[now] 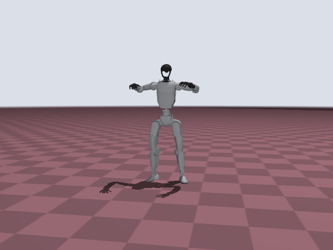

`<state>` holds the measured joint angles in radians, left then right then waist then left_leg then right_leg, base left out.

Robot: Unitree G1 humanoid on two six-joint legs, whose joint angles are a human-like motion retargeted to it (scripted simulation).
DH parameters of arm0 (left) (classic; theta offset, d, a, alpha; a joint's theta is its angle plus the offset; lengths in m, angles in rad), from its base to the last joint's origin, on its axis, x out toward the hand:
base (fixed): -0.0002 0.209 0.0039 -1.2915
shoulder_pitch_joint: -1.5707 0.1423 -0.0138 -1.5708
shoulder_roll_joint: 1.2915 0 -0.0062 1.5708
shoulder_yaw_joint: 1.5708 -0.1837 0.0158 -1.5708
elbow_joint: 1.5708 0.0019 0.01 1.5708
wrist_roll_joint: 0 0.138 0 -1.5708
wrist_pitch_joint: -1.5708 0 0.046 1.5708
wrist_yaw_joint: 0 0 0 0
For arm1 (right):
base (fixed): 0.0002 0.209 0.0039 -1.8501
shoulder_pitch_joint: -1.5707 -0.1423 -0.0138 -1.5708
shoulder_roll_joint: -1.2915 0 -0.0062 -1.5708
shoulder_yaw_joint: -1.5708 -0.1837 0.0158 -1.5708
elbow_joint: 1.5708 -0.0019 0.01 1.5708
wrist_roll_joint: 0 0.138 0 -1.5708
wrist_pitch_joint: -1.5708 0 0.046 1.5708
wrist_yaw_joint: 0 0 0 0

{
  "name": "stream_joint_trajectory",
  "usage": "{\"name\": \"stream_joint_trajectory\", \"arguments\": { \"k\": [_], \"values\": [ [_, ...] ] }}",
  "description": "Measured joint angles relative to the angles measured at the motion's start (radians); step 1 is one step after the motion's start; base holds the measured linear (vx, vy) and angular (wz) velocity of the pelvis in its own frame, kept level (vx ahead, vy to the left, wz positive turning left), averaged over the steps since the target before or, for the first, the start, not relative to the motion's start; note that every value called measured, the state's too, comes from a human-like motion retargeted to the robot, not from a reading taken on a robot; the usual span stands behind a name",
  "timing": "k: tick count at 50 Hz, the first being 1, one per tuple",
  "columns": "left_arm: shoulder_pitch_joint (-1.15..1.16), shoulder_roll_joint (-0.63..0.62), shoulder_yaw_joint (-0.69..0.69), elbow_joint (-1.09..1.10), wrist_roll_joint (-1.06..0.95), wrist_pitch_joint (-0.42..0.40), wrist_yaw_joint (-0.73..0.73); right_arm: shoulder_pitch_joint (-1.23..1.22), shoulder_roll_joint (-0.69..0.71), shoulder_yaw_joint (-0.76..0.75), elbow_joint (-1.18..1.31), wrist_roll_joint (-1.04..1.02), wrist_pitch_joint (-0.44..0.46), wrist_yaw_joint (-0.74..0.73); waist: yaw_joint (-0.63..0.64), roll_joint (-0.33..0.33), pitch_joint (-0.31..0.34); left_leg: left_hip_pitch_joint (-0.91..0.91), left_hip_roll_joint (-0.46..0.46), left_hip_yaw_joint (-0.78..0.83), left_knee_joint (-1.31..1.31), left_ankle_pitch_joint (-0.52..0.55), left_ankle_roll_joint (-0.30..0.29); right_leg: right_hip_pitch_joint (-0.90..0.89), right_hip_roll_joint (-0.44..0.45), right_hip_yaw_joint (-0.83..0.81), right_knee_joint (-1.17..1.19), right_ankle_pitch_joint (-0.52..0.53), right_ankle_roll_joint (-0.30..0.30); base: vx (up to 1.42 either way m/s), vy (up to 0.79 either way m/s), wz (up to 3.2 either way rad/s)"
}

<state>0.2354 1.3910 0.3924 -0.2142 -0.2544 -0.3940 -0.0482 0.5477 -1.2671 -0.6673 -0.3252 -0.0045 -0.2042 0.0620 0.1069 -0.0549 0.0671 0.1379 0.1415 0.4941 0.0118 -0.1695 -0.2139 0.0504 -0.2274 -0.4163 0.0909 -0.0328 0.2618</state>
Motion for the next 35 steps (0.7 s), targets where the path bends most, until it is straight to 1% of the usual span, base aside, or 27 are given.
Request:
{"name": "stream_joint_trajectory", "arguments": {
  "k": [3, 5, 9, 13, 20, 35],
  "values": [
    [0.106, -0.032, 0.13, -0.049, -0.032, -0.011, 0.024, 0.101, 0.046, -0.132, -0.035, 0.014, 0.002, -0.031, 0.009, -0.002, 0.004, -0.004, -0.002, -0.006, 0.0, 0.001, 0.001, 0.0, -0.002, -0.006, -0.001, 0.001, 0.0, 0.0, 0.0, 0.0],
    [0.162, -0.05, 0.197, -0.081, -0.051, -0.018, 0.039, 0.145, 0.072, -0.194, -0.058, 0.03, 0.001, -0.052, 0.013, -0.002, 0.008, -0.006, -0.003, -0.01, 0.0, 0.001, 0.001, 0.002, -0.004, -0.01, -0.001, 0.001, 0.0, 0.0, 0.0, 0.0],
    [0.237, -0.063, 0.282, -0.131, -0.071, -0.026, 0.048, 0.19, 0.105, -0.262, -0.098, 0.056, -0.005, -0.078, 0.014, -0.003, 0.011, -0.009, -0.005, -0.019, 0.0, 0.002, 0.001, 0.005, -0.006, -0.017, -0.001, 0.001, 0.0, 0.0, 0.0, 0.0],
    [0.272, -0.059, 0.333, -0.161, -0.069, -0.022, 0.043, 0.203, 0.123, -0.293, -0.129, 0.058, -0.001, -0.078, 0.012, -0.003, 0.013, -0.012, -0.006, -0.026, 0.0, 0.003, 0.002, 0.006, -0.009, -0.024, 0.0, 0.001, 0.0, 0.0, 0.0, 0.0],
    [0.281, -0.061, 0.363, -0.192, -0.058, -0.018, 0.041, 0.209, 0.153, -0.324, -0.153, 0.009, 0.018, -0.066, 0.007, -0.001, 0.007, -0.02, -0.009, -0.032, 0.001, 0.003, 0.004, 0.003, -0.011, -0.027, -0.003, 0.003, 0.0, 0.0, 0.0, 0.0],
    [0.243, -0.053, 0.333, -0.193, -0.018, -0.027, 0.048, 0.175, 0.155, -0.298, -0.148, 0.019, 0.0, -0.103, -0.007, -0.004, 0.01, -0.024, -0.011, -0.016, -0.001, 0.001, 0.001, -0.005, -0.007, -0.01, -0.022, 0.008, 0.0, 0.0, 0.0, 0.0]
  ]
}}
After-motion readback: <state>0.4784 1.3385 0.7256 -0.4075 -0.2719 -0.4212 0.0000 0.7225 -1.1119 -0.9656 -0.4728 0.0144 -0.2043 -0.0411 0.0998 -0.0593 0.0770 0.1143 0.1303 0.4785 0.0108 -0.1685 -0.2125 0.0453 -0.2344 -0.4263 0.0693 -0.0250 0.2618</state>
